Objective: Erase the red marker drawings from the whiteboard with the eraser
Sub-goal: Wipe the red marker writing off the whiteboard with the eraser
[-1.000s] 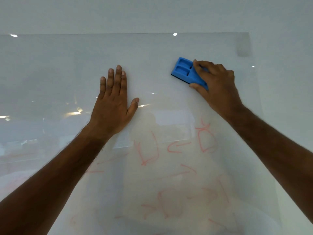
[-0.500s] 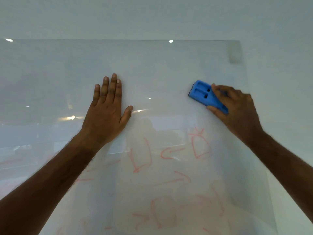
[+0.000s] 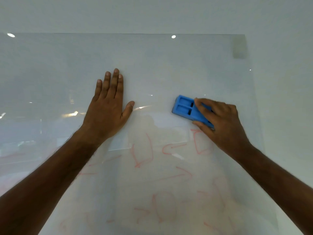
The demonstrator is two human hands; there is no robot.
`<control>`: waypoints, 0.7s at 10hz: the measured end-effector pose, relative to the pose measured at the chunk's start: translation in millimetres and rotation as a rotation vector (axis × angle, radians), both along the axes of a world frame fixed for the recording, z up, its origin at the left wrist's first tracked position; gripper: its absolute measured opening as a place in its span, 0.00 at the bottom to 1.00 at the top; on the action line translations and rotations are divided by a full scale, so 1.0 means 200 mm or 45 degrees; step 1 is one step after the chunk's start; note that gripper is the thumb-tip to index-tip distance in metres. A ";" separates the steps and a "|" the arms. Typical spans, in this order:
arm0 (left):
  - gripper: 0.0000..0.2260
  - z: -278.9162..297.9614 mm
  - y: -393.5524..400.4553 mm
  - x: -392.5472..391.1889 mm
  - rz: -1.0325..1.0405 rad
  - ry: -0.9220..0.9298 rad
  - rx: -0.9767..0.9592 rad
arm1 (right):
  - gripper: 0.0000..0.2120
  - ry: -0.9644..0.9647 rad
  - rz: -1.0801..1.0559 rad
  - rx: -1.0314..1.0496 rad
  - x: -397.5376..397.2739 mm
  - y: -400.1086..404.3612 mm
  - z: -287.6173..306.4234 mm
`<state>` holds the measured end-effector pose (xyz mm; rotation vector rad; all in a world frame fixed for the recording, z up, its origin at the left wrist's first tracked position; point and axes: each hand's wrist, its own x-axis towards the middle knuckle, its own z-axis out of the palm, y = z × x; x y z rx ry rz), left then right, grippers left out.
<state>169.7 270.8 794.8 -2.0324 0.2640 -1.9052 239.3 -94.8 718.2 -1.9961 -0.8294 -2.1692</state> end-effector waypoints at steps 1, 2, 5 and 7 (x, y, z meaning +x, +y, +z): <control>0.37 -0.01 0.00 0.00 -0.008 0.010 -0.002 | 0.29 0.007 -0.097 0.002 0.02 -0.16 -0.08; 0.37 -0.01 -0.01 0.01 -0.016 0.010 -0.014 | 0.30 0.035 -0.108 0.106 0.04 -0.20 -0.02; 0.37 -0.02 -0.02 0.00 -0.009 0.025 -0.031 | 0.27 -0.001 0.009 0.139 -0.02 0.12 0.00; 0.37 -0.03 -0.02 0.00 -0.021 0.042 -0.049 | 0.26 -0.048 -0.101 -0.073 -0.02 -0.01 -0.33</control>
